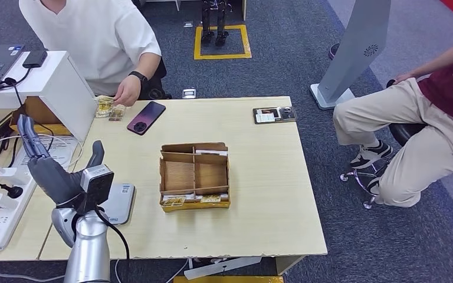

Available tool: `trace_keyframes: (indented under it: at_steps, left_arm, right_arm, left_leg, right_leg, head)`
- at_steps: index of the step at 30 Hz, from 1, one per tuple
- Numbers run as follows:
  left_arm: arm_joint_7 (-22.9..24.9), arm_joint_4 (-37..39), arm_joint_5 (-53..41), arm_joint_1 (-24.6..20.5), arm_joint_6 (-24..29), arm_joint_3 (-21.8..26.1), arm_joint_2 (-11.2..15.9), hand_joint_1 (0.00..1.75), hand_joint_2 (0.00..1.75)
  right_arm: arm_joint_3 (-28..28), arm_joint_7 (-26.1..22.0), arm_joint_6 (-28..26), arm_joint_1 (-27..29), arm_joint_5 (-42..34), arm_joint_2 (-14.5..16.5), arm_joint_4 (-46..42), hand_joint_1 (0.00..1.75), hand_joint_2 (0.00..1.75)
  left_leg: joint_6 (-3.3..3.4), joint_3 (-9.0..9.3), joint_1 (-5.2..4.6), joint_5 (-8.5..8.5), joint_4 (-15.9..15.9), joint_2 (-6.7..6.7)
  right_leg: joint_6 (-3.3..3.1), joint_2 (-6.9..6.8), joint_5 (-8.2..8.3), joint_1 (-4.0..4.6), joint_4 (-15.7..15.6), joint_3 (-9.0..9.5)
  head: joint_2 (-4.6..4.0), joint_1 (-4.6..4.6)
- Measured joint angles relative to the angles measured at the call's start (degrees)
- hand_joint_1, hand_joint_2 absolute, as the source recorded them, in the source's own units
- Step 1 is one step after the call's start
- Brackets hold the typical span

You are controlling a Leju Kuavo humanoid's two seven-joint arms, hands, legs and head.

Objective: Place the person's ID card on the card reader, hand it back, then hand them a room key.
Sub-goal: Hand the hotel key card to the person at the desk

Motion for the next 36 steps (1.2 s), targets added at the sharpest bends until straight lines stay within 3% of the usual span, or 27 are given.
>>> trace_keyframes:
  at_steps: [8,12,16,20,29,36]
  left_arm:
    - [-1.08,-2.44,-0.09,1.62,0.00,-1.32,0.20,0.00,1.75]
    - [1.17,-3.28,6.20,5.91,-0.35,-5.81,1.62,0.00,1.75]
    - [4.20,-4.55,14.02,10.44,-0.57,-12.71,4.04,0.00,1.75]
    - [5.44,-6.85,20.18,14.62,-2.28,-19.63,8.14,0.00,1.75]
    - [6.45,-8.51,14.17,20.62,-7.72,-30.09,16.20,0.00,1.75]
    - [6.45,-8.51,13.79,21.44,-7.87,-33.08,18.45,0.00,1.75]
  right_arm:
    - [0.00,-0.04,0.00,0.07,-0.32,0.00,0.00,0.00,0.00]
    - [0.00,-0.08,0.05,0.31,-0.64,0.00,-0.01,0.00,0.00]
    - [-0.03,-0.15,0.07,0.49,-0.99,0.00,-0.04,0.00,0.00]
    - [-0.09,-0.31,0.11,0.97,-1.00,0.00,-0.15,0.00,0.00]
    - [-0.27,-1.13,0.98,1.35,-0.67,-0.02,-0.56,0.00,0.00]
    - [-0.33,-1.14,0.96,1.39,-0.53,-0.02,-0.66,0.00,0.00]
  left_leg:
    - [0.00,-0.01,0.00,0.00,0.00,0.00]
    - [-0.01,-0.03,0.00,-0.02,0.00,0.00]
    - [0.00,-0.07,0.00,-0.04,0.00,0.00]
    - [0.01,-0.09,0.00,-0.05,0.00,0.00]
    - [-0.02,-0.10,0.01,-0.07,0.00,0.01]
    - [-0.02,-0.10,0.00,-0.07,0.00,0.01]
  right_leg:
    - [0.00,-0.03,0.00,0.00,0.00,-0.01]
    - [0.02,-0.02,-0.02,0.00,-0.01,-0.03]
    - [0.03,-0.02,-0.04,0.00,-0.02,-0.07]
    - [0.03,-0.02,-0.05,0.00,-0.02,-0.09]
    - [0.03,0.00,-0.06,0.00,-0.01,-0.12]
    - [0.03,0.00,-0.05,0.00,-0.01,-0.11]
  head:
    - [0.00,0.00]
    - [-0.01,-0.02]
    - [-0.01,-0.01]
    - [-0.01,-0.01]
    - [-0.01,-0.01]
    - [-0.01,-0.02]
